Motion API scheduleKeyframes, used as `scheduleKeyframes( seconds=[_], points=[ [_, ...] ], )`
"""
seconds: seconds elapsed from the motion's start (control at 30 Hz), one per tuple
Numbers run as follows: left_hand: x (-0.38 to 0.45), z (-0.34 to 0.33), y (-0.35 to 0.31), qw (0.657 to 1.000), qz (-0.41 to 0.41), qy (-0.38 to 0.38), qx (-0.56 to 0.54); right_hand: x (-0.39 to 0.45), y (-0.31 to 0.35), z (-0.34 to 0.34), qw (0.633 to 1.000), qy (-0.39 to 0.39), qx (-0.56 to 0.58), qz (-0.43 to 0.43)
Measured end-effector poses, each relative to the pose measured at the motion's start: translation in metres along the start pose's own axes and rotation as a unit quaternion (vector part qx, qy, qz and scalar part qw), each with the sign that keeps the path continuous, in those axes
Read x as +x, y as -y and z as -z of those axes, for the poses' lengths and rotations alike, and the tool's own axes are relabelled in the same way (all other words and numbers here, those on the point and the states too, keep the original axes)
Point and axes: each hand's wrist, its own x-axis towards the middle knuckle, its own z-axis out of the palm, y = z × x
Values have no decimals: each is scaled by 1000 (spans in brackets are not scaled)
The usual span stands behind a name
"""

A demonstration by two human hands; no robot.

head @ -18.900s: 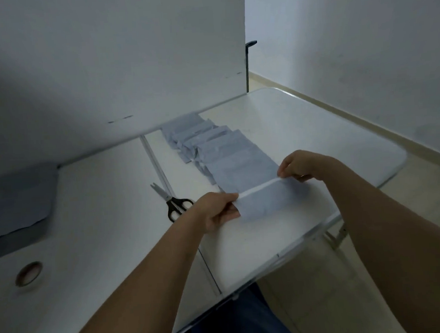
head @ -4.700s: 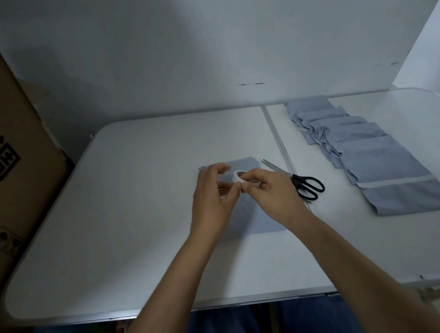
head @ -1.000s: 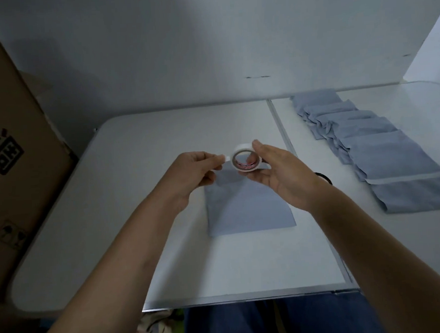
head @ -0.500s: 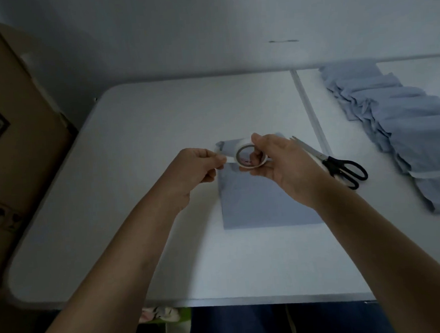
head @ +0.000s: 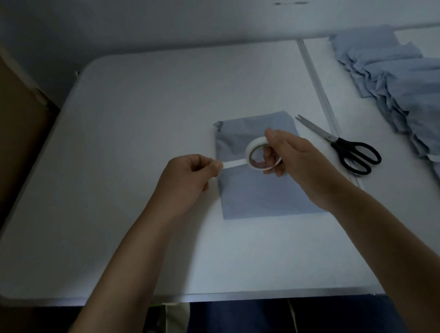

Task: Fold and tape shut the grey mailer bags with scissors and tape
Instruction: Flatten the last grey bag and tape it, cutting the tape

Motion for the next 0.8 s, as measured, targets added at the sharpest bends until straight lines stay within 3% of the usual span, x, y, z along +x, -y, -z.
scheduleKeyframes(
  seconds=[0.17,0.33,0.8],
  points=[
    [-3,-12,1,996,-1,-58,73,-3,-8,-4,990,-56,-108,74],
    [-6,-15,3,987,-9,-96,129,-2,-8,-8,977,-51,-179,106],
    [-6,-13,4,982,-6,-102,157,4,-14,-8,963,-53,-215,153]
  ],
)
